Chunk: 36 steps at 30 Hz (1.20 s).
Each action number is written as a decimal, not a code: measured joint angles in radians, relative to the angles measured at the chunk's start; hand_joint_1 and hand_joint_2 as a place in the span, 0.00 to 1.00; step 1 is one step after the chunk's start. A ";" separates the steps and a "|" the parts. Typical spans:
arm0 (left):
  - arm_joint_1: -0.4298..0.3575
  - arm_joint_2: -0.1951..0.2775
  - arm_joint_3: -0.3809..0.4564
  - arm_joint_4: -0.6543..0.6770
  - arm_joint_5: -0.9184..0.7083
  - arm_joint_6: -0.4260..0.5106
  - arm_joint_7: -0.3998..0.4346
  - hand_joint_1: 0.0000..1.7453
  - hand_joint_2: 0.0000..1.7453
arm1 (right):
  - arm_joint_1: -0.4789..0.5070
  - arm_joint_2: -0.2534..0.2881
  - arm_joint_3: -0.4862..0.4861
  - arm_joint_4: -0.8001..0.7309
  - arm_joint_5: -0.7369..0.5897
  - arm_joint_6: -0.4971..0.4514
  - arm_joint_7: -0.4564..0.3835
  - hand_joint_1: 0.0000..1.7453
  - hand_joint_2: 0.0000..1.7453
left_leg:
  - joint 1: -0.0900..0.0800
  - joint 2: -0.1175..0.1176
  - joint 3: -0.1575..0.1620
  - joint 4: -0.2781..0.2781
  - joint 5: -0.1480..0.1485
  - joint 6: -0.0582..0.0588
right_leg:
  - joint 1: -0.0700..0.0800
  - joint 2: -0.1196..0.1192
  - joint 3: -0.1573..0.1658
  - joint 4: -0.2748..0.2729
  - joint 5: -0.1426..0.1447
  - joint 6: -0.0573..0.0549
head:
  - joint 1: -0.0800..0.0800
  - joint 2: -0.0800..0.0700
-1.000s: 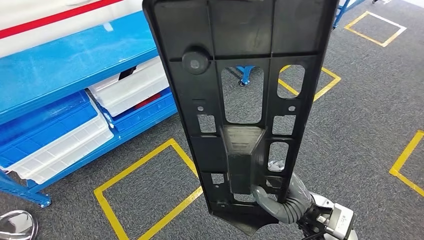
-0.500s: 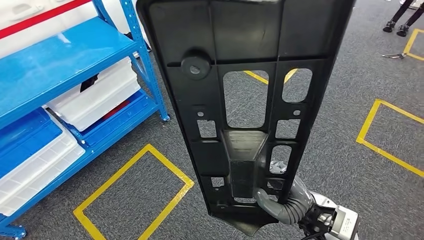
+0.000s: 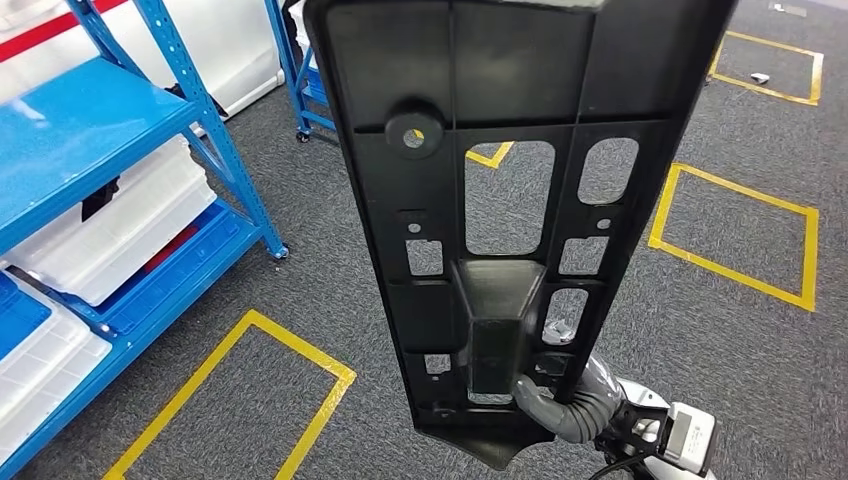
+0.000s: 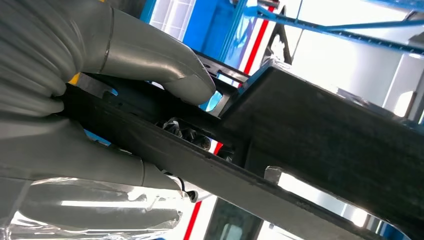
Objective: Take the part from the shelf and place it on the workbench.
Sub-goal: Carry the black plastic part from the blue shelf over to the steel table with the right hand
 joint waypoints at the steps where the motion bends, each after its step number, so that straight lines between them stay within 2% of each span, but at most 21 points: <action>1: 0.004 0.002 0.000 0.000 -0.002 -0.002 0.006 0.00 1.00 | -0.001 0.001 -0.002 0.007 0.002 -0.002 -0.006 1.00 1.00 | 0.002 0.012 0.003 -0.009 0.006 0.006 | 0.002 -0.023 -0.010 0.019 -0.014 0.005 | 0.000 0.000; 3: 0.011 0.004 0.000 0.000 -0.004 -0.006 0.013 0.00 1.00 | -0.008 0.002 -0.004 0.023 0.014 -0.008 -0.019 1.00 1.00 | 0.001 0.038 0.005 -0.018 0.011 0.013 | 0.000 -0.084 -0.056 0.116 -0.072 0.014 | 0.000 0.000; 5: 0.015 0.005 0.000 0.000 -0.002 -0.009 0.014 0.00 1.00 | -0.017 0.005 -0.005 0.040 0.032 -0.012 -0.028 1.00 1.00 | -0.002 0.066 0.002 -0.017 0.011 0.014 | -0.008 -0.107 -0.112 0.236 -0.121 0.026 | 0.000 0.000; 6: 0.015 0.005 0.000 0.000 0.004 -0.009 0.011 0.00 1.00 | -0.024 0.007 -0.005 0.048 0.040 -0.010 -0.030 1.00 1.00 | -0.002 0.079 0.001 -0.015 0.010 0.013 | -0.013 -0.111 -0.120 0.258 -0.122 0.030 | 0.000 0.000; 7: 0.012 0.004 0.002 0.000 0.014 -0.009 0.006 0.00 1.00 | -0.037 0.007 -0.004 0.058 0.044 -0.006 -0.029 1.00 1.00 | -0.001 0.092 0.000 -0.014 0.008 0.011 | -0.018 -0.115 -0.108 0.240 -0.104 0.034 | 0.000 0.000; 9: -0.003 -0.001 0.007 0.000 0.034 -0.006 -0.008 0.00 1.00 | -0.087 0.007 -0.002 0.078 0.040 0.007 -0.016 1.00 1.00 | -0.001 0.116 0.000 -0.007 0.003 0.004 | -0.022 -0.147 -0.038 0.114 -0.046 0.039 | 0.000 0.000; 11: -0.023 -0.011 0.016 0.000 0.043 -0.003 -0.020 0.00 1.00 | -0.147 0.007 0.002 0.094 0.031 0.018 0.005 1.00 1.00 | -0.006 0.134 -0.001 0.003 -0.003 -0.008 | -0.016 -0.182 0.014 0.014 -0.018 0.030 | 0.000 0.000; 12: -0.034 -0.016 0.019 0.000 0.043 -0.003 -0.026 0.00 1.00 | -0.172 0.007 0.005 0.100 0.029 0.021 0.015 1.00 1.00 | -0.008 0.142 -0.002 0.005 -0.005 -0.014 | -0.011 -0.188 0.020 -0.002 -0.019 0.023 | 0.000 0.000; 14: -0.052 -0.026 0.022 0.000 0.038 -0.003 -0.035 0.00 1.00 | -0.199 0.007 0.010 0.105 0.025 0.023 0.030 1.00 1.00 | -0.008 0.154 0.000 0.006 -0.007 -0.025 | -0.006 -0.168 0.016 -0.004 -0.016 0.008 | 0.000 0.000; 16: -0.066 -0.033 0.022 0.000 0.029 -0.001 -0.045 0.00 1.00 | -0.210 0.007 0.013 0.106 0.017 0.019 0.043 1.00 1.00 | -0.002 0.126 -0.010 0.033 -0.031 -0.036 | -0.008 -0.151 0.016 -0.010 -0.010 -0.006 | 0.000 0.000; 18: -0.072 -0.037 0.022 0.000 0.023 0.002 -0.057 0.00 1.00 | -0.214 0.006 0.018 0.106 0.006 0.013 0.056 1.00 1.00 | 0.003 0.077 -0.054 0.135 -0.092 -0.041 | -0.008 -0.133 0.016 -0.013 -0.007 -0.016 | 0.000 0.000; 20: -0.072 -0.039 0.022 0.000 0.026 0.006 -0.064 0.00 1.00 | -0.211 0.004 0.022 0.106 -0.004 0.011 0.063 1.00 1.00 | 0.004 0.058 -0.116 0.268 -0.145 -0.043 | -0.004 -0.110 0.014 -0.012 -0.006 -0.022 | 0.000 0.000; 21: -0.070 -0.040 0.022 0.000 0.030 0.008 -0.066 0.00 1.00 | -0.208 0.004 0.025 0.106 -0.009 0.013 0.064 1.00 1.00 | 0.004 0.055 -0.134 0.301 -0.147 -0.042 | -0.003 -0.096 0.014 -0.011 -0.006 -0.023 | 0.000 0.000; 23: -0.068 -0.040 0.024 0.000 0.039 0.013 -0.065 0.00 1.00 | -0.206 0.004 0.028 0.106 -0.016 0.019 0.064 1.00 1.00 | 0.005 0.047 -0.116 0.248 -0.093 -0.038 | -0.002 -0.065 0.014 -0.007 -0.007 -0.022 | 0.000 0.000; 25: -0.063 -0.040 0.027 0.000 0.053 0.017 -0.060 0.00 1.00 | -0.210 0.004 0.031 0.107 -0.020 0.026 0.065 1.00 1.00 | 0.008 0.004 -0.063 0.114 -0.024 -0.031 | -0.001 -0.037 0.011 0.000 -0.008 -0.017 | 0.000 0.000; 27: -0.054 -0.040 0.036 0.000 0.074 0.019 -0.054 0.00 1.00 | -0.217 0.004 0.036 0.110 -0.021 0.032 0.065 1.00 1.00 | 0.010 -0.032 -0.033 0.039 -0.003 -0.025 | -0.004 -0.011 0.003 0.004 -0.006 -0.006 | 0.000 0.000; 29: -0.044 -0.041 0.050 0.000 0.094 0.018 -0.047 0.00 1.00 | -0.221 0.005 0.039 0.113 -0.022 0.035 0.066 1.00 1.00 | 0.008 -0.022 -0.028 0.029 -0.004 -0.016 | -0.009 0.012 -0.005 0.001 0.001 0.009 | 0.000 0.000; 30: -0.039 -0.043 0.056 0.000 0.101 0.018 -0.043 0.00 1.00 | -0.220 0.005 0.039 0.114 -0.025 0.035 0.065 1.00 1.00 | 0.008 -0.010 -0.026 0.024 0.000 -0.008 | -0.010 0.008 -0.008 0.001 0.002 0.015 | 0.000 0.000; 32: -0.027 -0.047 0.064 0.000 0.104 0.020 -0.036 0.00 1.00 | -0.224 0.006 0.038 0.116 -0.035 0.034 0.063 1.00 1.00 | 0.008 0.014 -0.022 0.011 0.009 0.006 | -0.007 -0.042 -0.029 0.041 -0.026 0.023 | 0.000 0.000; 34: -0.014 -0.051 0.072 0.000 0.101 0.022 -0.025 0.00 1.00 | -0.227 0.008 0.037 0.118 -0.047 0.033 0.061 1.00 1.00 | 0.005 0.039 -0.022 0.006 0.011 0.014 | -0.006 -0.097 -0.083 0.156 -0.087 0.030 | 0.000 0.000; 36: -0.004 -0.053 0.076 0.000 0.090 0.022 -0.009 0.00 1.00 | -0.220 0.010 0.037 0.120 -0.050 0.024 0.060 1.00 1.00 | 0.002 0.065 -0.023 0.007 0.010 0.015 | -0.010 -0.109 -0.131 0.257 -0.122 0.036 | 0.000 0.000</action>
